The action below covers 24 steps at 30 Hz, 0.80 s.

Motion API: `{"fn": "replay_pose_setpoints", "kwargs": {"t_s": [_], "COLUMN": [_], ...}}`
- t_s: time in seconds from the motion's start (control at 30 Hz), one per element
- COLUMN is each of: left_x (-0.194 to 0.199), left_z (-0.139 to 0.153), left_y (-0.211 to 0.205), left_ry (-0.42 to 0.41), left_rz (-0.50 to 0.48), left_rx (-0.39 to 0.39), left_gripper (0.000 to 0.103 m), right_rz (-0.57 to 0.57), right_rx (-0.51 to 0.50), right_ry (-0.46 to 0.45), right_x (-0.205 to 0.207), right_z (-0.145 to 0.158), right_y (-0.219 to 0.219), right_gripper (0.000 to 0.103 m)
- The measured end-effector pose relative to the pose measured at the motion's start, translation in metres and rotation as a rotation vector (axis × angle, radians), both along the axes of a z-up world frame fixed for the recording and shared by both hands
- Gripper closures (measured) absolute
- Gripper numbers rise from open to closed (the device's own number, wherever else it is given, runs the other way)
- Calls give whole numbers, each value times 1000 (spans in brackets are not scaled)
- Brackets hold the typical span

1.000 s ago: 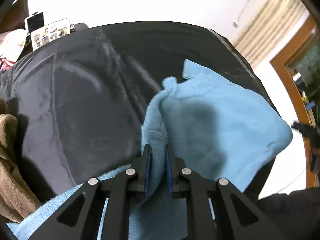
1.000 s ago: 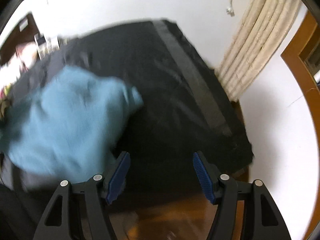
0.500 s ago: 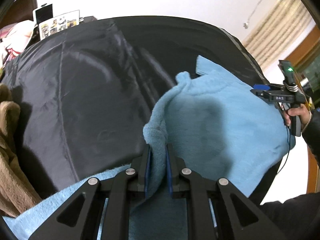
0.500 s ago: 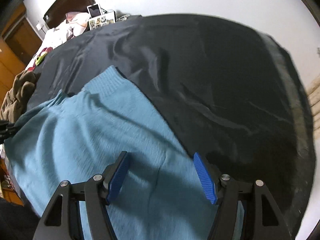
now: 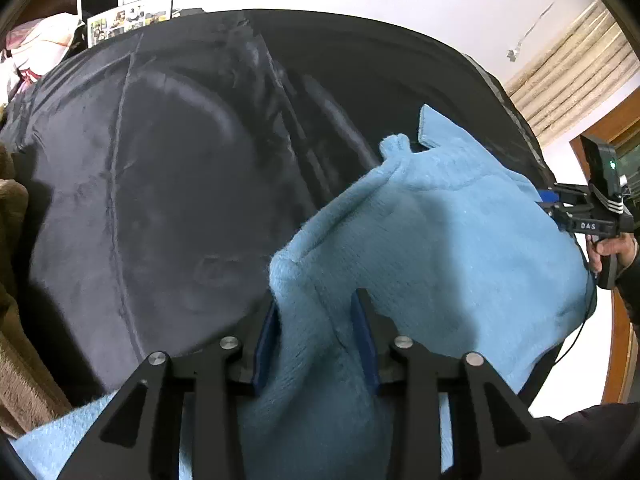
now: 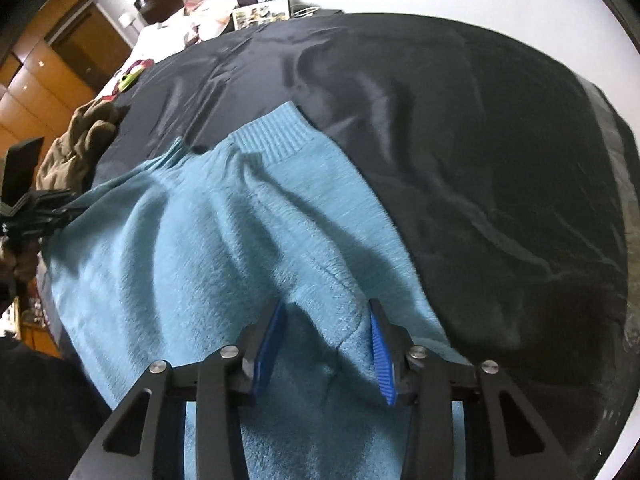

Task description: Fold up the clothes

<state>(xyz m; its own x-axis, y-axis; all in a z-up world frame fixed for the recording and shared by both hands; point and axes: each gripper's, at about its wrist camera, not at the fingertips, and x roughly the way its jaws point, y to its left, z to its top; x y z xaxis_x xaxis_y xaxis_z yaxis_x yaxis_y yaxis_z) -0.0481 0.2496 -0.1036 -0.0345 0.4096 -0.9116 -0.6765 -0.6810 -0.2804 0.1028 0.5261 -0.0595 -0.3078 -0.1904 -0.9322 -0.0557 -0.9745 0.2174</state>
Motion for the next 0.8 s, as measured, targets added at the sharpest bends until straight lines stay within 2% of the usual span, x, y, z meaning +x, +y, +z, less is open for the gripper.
{"fn": "replay_pose_setpoints", "kwargs": {"t_s": [0.17, 0.27, 0.33, 0.37, 0.4, 0.43, 0.5, 0.7, 0.8], "left_x": [-13, -20, -20, -19, -18, -16, -8, 34, 57], "left_z": [-10, -14, -12, -11, -9, -7, 2, 39, 50], "left_y": [2, 1, 0, -1, -1, -2, -4, -13, -24], "left_ry": [-47, -91, -101, -98, -95, -90, -66, 36, 73], "left_rz": [20, 47, 56, 57, 58, 58, 49, -2, -24], "left_rx": [2, 16, 20, 21, 21, 21, 25, 70, 72], "left_gripper": [60, 60, 66, 74, 81, 83, 86, 87, 87], "right_rz": [17, 26, 23, 16, 9, 7, 5, -53, -31], "right_rx": [-30, -10, -22, -13, -3, 23, 65, 173, 155], "right_ry": [10, 10, 11, 16, 22, 32, 73, 278, 305], "right_x": [-10, -11, -11, -9, -7, -4, 5, 56, 80], "right_z": [-12, -11, -11, -9, -7, -3, 14, 96, 112], "right_y": [8, 4, 0, -3, -6, -11, -21, -45, -56], "right_gripper": [59, 60, 73, 81, 83, 84, 85, 85, 85]}}
